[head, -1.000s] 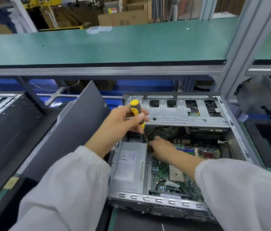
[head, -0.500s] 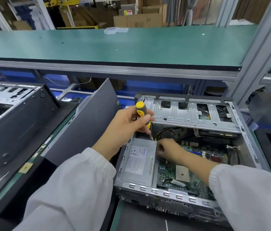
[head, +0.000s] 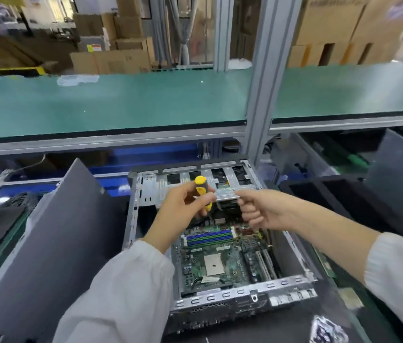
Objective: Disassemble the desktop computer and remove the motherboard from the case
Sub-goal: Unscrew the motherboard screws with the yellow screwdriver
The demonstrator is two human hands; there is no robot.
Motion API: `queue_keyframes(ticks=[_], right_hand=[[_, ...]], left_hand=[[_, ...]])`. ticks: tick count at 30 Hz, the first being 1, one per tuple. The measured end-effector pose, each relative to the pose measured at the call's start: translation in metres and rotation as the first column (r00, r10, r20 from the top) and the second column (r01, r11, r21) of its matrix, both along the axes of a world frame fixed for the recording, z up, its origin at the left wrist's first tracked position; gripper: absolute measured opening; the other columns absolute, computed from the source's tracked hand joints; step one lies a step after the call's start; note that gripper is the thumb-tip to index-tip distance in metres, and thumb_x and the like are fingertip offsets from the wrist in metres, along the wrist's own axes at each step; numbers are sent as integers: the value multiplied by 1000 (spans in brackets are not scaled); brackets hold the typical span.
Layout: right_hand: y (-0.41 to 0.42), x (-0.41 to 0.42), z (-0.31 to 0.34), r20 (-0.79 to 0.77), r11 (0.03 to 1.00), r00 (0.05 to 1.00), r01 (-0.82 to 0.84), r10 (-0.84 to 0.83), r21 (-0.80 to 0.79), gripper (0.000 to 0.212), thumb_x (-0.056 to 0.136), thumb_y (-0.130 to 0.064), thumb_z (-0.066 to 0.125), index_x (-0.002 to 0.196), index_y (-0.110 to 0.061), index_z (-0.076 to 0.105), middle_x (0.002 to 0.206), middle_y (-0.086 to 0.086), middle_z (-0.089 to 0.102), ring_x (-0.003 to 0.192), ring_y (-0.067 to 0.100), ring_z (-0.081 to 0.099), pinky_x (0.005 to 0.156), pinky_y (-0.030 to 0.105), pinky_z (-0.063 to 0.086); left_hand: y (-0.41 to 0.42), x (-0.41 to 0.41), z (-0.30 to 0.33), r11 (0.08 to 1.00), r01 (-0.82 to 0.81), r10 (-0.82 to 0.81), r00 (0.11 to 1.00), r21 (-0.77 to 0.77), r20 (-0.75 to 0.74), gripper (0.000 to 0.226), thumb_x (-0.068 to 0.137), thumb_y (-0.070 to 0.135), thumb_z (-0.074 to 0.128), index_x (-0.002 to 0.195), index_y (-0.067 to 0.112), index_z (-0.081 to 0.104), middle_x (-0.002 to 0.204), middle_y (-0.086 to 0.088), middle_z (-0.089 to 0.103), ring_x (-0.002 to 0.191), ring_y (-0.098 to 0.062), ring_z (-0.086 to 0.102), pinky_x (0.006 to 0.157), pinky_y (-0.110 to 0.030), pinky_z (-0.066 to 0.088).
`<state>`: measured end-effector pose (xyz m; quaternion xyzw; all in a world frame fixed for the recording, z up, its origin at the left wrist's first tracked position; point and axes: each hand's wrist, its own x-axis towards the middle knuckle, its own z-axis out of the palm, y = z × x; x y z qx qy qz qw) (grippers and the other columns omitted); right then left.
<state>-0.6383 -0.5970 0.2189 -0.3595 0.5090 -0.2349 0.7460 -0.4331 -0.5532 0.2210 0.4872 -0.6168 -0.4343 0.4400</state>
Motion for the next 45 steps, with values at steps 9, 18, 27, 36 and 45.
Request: queue_keyframes(ticks=[9, 18, 27, 36, 45], right_hand=[[35, 0, 34, -607, 772, 793, -349, -60, -532, 38, 81, -56, 62, 98, -22, 57, 63, -3, 67, 54, 7, 54, 49, 21, 43], [7, -8, -15, -865, 525, 432, -689, -255, -499, 20, 95, -32, 53, 94, -17, 41, 77, 0, 52, 79, 25, 55, 64, 38, 45], [-6, -33, -64, -810, 345, 477, -738, -343, -580, 23, 95, -36, 50, 99, -13, 51, 88, 4, 59, 82, 24, 55, 62, 33, 39], [-7, -37, -68, -765, 246, 474, -755, -436, -608, 26, 95, -37, 49, 101, -14, 58, 88, 2, 64, 83, 24, 58, 61, 31, 33], [-5, -35, -67, -787, 250, 441, -780, -432, -574, 25, 95, -38, 48, 102, -16, 57, 85, 0, 64, 82, 23, 58, 58, 29, 29]], left_hand=[[-17, -38, -22, 971, 239, -239, 969, 9, 69, 18, 80, 7, 74, 75, 24, 73, 58, 0, 67, 53, -15, 63, 59, -30, 52], [-45, -66, -66, 957, 243, -250, 968, 159, 25, 23, 82, -5, 67, 84, 18, 71, 75, -5, 73, 74, -16, 72, 69, -22, 55], [-63, -74, -96, 952, 236, -254, 965, 196, 68, 24, 83, -3, 66, 97, 16, 72, 91, -5, 74, 83, -16, 72, 82, -27, 56], [-68, -74, -102, 942, 263, -285, 955, 210, 78, 21, 85, 4, 67, 99, 19, 70, 94, -1, 74, 84, -16, 72, 82, -25, 55], [-66, -75, -103, 937, 264, -292, 951, 229, 101, 20, 87, -1, 64, 102, 11, 68, 97, -8, 73, 85, -15, 72, 86, -28, 55]])
